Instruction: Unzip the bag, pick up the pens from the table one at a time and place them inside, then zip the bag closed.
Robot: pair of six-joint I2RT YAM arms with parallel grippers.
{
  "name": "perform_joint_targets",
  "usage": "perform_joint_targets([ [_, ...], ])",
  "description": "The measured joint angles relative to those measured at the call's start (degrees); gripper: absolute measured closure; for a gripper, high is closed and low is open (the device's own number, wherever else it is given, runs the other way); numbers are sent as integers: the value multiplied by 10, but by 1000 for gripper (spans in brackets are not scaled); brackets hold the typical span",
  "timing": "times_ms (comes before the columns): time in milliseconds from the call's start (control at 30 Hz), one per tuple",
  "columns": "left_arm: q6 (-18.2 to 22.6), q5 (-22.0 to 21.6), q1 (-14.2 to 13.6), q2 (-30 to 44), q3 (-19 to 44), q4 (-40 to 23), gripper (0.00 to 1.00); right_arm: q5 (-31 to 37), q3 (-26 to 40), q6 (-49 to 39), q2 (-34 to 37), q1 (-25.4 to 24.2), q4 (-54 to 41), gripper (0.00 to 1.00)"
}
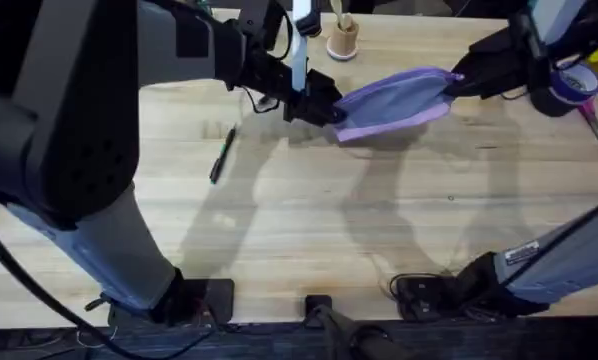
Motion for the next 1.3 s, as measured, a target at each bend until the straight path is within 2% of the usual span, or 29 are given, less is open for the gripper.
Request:
perform_joint_targets([
  [67,0,-9,1,0,0,-2,959,0,0,0,10,2,2,960],
  [100,0,-12,1,0,0,-3,959,0,0,1,13,3,4,923],
  [133,0,-16,1,0,0,-4,959,0,0,2,16,5,6,830],
  [300,0,-38,4,0,0,-6,959,-20,0,2,16,7,13,105],
  [333,0,-39,4,0,0,-6,959,-22,0,0,16,7,14,35],
  [400,0,-39,5,0,0,-6,959,-26,0,0,16,8,13,8],
  [933,0,-39,5,0,0,-6,958,-30,0,1,14,3,-36,5],
  [1133,0,-39,5,0,0,-6,958,4,0,1,-3,-15,-48,6],
  [1300,0,-39,5,0,0,-5,958,16,0,2,-12,-53,-48,6],
])
